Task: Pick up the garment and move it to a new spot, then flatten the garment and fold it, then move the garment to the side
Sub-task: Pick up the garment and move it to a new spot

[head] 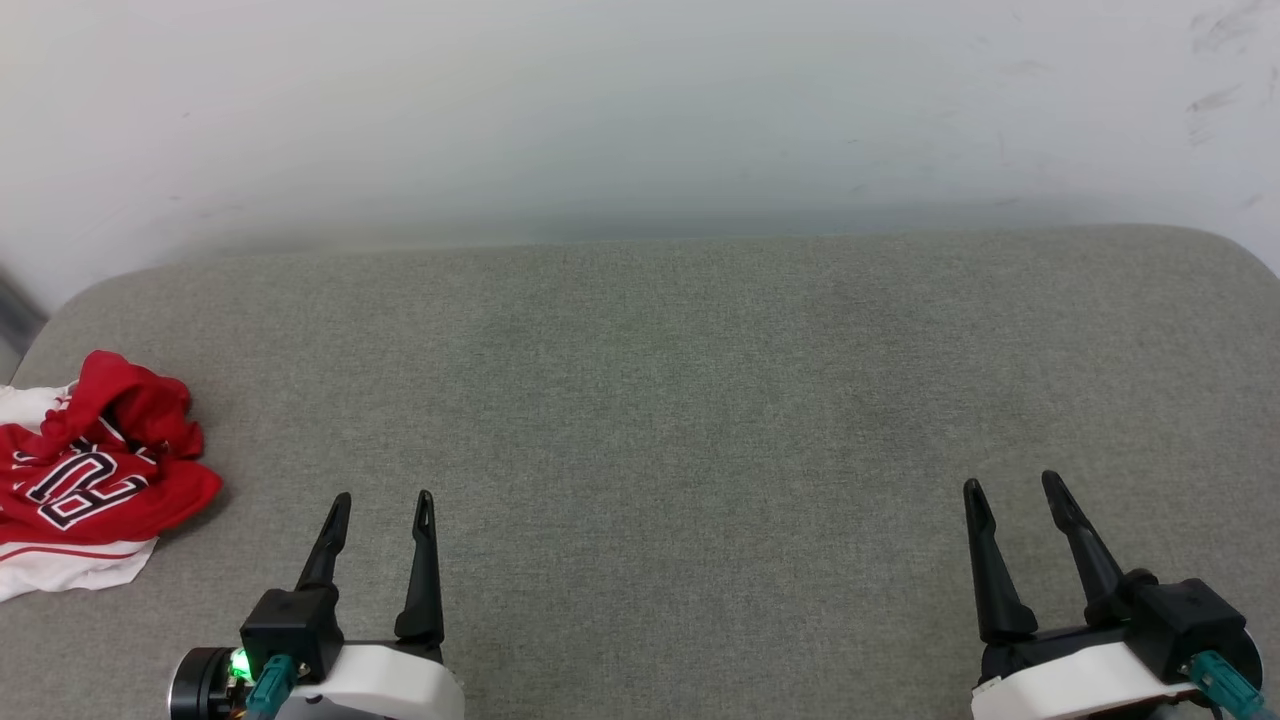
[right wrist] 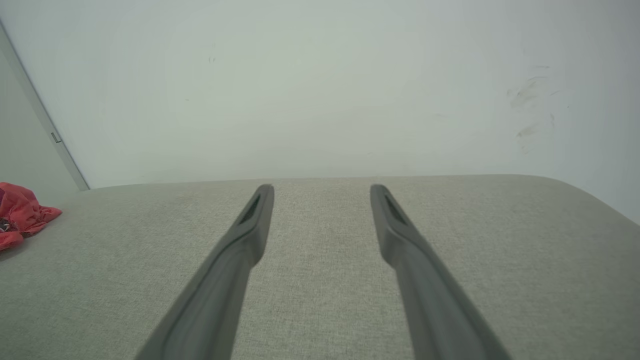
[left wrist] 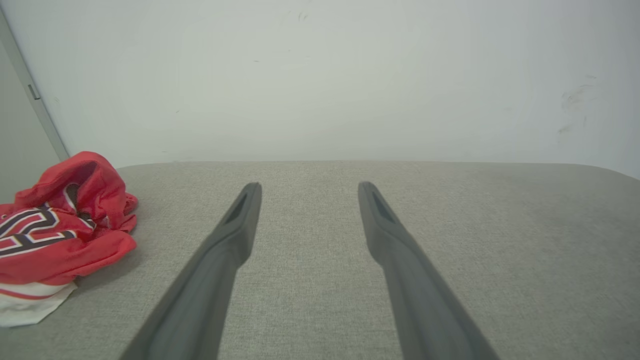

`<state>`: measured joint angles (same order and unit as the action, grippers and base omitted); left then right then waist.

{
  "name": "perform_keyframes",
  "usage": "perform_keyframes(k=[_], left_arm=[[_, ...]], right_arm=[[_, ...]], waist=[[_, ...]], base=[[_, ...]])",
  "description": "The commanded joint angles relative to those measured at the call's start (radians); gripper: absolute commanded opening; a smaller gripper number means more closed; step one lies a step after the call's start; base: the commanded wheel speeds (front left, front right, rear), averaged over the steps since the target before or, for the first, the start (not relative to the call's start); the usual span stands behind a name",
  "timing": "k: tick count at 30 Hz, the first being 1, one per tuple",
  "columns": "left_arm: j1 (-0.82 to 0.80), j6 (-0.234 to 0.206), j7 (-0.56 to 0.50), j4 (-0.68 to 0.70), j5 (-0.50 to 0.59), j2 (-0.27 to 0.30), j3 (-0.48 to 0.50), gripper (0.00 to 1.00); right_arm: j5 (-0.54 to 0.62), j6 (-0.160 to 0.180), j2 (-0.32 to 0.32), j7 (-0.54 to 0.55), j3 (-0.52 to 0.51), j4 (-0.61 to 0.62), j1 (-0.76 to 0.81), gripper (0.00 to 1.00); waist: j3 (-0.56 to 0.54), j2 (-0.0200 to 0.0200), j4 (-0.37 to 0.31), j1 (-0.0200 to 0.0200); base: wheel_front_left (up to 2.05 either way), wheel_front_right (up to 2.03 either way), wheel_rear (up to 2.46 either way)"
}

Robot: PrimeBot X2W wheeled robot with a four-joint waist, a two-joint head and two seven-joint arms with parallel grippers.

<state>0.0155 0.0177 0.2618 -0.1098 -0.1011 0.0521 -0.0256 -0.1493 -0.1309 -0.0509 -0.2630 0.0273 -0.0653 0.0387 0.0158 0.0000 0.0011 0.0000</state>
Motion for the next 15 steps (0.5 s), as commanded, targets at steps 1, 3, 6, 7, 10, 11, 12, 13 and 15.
perform_keyframes(k=[1, 3, 6, 7, 10, 11, 12, 13, 15], left_arm=[[0.000, 0.004, 0.005, -0.002, -0.001, -0.002, 0.002, 1.00], [0.000, 0.006, 0.005, -0.004, -0.002, -0.002, 0.004, 1.00], [-0.001, 0.005, 0.005, -0.007, -0.008, -0.002, 0.004, 1.00], [-0.002, 0.004, 0.005, -0.008, -0.010, -0.002, 0.003, 1.00], [-0.006, -0.001, 0.005, -0.009, -0.012, -0.002, 0.003, 1.00], [-0.008, -0.003, 0.005, -0.008, -0.012, -0.002, 0.004, 1.00], [-0.010, -0.006, 0.005, -0.006, -0.011, -0.002, 0.006, 1.00], [-0.012, -0.008, 0.005, -0.005, -0.013, -0.002, 0.007, 1.00], [-0.013, -0.009, 0.004, -0.004, -0.012, -0.002, 0.009, 1.00]], right_arm=[[-0.003, 0.000, 0.001, -0.003, 0.002, -0.002, 0.002, 1.00], [-0.007, 0.000, 0.001, -0.003, 0.003, -0.004, 0.001, 1.00], [-0.011, 0.000, 0.001, -0.003, 0.003, -0.005, 0.001, 1.00], [-0.013, 0.000, 0.001, -0.003, 0.002, -0.005, 0.001, 1.00], [-0.017, 0.000, 0.001, -0.003, -0.002, -0.005, 0.004, 1.00], [-0.017, 0.000, 0.001, -0.003, -0.004, -0.005, 0.005, 1.00], [-0.017, 0.000, 0.001, -0.003, -0.005, -0.004, 0.006, 1.00], [-0.018, 0.000, 0.001, -0.003, -0.005, -0.003, 0.007, 1.00], [-0.016, 0.000, 0.001, -0.003, -0.002, -0.003, 0.007, 1.00]], waist=[[0.000, 0.0000, 0.000, 0.0000], [0.001, 0.0000, 0.000, 0.0000], [0.001, 0.0000, 0.002, 0.0000], [0.001, 0.0000, 0.003, 0.0000], [0.001, 0.0000, 0.009, 0.0000], [0.002, 0.0000, 0.014, 0.0000], [0.003, 0.0000, 0.019, 0.0000], [0.004, 0.0000, 0.026, 0.0000], [0.006, 0.0000, 0.041, 0.0000]], base=[[0.00, 0.00, 0.00], [0.00, 0.00, 0.00], [0.00, 0.00, 0.00], [0.00, 0.00, 0.00], [0.00, 0.00, 0.00], [0.00, 0.00, 0.00], [0.00, 0.00, 0.00], [0.00, 0.00, 0.00], [0.00, 0.00, 0.00]])
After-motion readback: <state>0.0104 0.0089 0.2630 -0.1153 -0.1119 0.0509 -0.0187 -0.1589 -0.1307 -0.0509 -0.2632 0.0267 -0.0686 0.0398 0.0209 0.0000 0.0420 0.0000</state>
